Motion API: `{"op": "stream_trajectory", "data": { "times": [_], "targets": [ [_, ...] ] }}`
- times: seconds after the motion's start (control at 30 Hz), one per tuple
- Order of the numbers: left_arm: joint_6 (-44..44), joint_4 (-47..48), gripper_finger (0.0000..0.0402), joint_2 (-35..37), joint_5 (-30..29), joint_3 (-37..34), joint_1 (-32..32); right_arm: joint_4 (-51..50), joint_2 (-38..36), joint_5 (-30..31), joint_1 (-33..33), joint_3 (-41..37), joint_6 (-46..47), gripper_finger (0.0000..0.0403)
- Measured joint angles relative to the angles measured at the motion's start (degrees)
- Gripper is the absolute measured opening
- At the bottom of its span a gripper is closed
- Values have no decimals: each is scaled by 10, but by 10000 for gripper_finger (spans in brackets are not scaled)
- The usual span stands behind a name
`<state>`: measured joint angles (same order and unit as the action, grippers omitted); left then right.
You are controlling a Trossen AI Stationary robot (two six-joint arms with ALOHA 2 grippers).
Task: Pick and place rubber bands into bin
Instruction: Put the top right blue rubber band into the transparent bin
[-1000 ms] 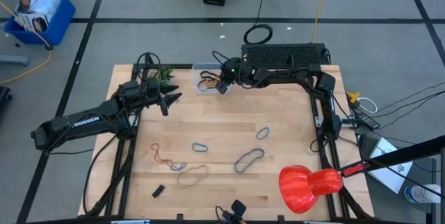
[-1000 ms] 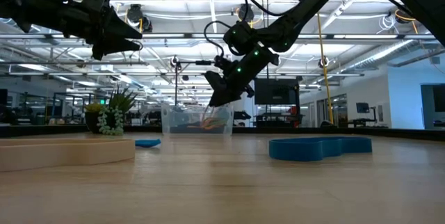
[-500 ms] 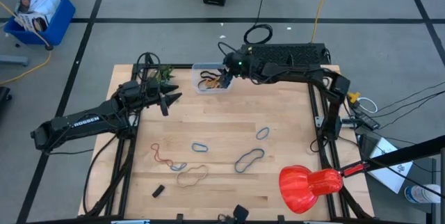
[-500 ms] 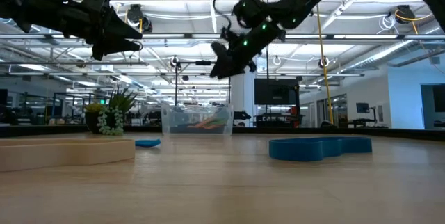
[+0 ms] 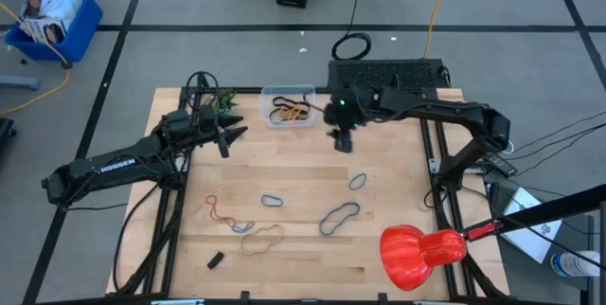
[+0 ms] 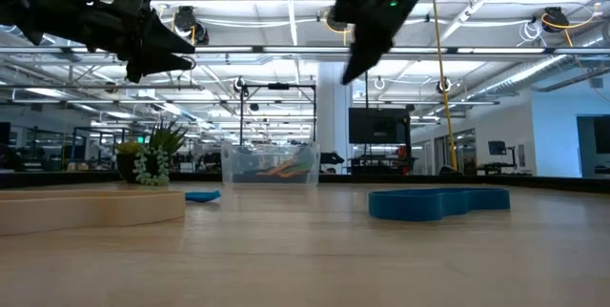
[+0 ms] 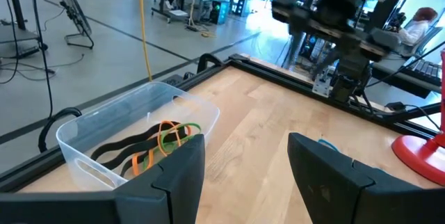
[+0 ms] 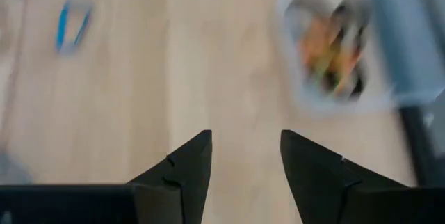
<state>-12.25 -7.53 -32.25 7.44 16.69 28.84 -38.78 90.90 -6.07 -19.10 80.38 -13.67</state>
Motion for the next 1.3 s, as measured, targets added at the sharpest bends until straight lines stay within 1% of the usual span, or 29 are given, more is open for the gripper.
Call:
{"op": "stream_trajectory", "data": {
  "times": [0.17,0.23,0.37,0.53,0.8,0.93,1.1,1.2,1.3],
  "targets": [
    [-3,0,214,0,0,0,0,-148,-24,1,17,-3,-22,159],
    [-3,0,214,0,0,0,0,-171,-25,2,25,-18,-23,156],
    [-3,0,214,0,0,0,0,-166,-25,2,42,-72,-47,150],
    [-4,0,214,0,0,0,0,-92,-25,3,68,-173,-93,144],
    [-2,0,214,0,0,0,0,70,-25,3,103,-308,-95,134],
    [-1,0,214,0,0,0,0,113,-25,4,110,-350,-87,134],
    [0,0,214,0,0,0,0,154,-28,4,110,-380,-55,132],
    [0,0,214,0,-3,0,0,155,-28,14,110,-388,-50,121],
    [1,0,214,0,-5,0,0,153,-28,23,110,-389,-50,99]
  ]
}}
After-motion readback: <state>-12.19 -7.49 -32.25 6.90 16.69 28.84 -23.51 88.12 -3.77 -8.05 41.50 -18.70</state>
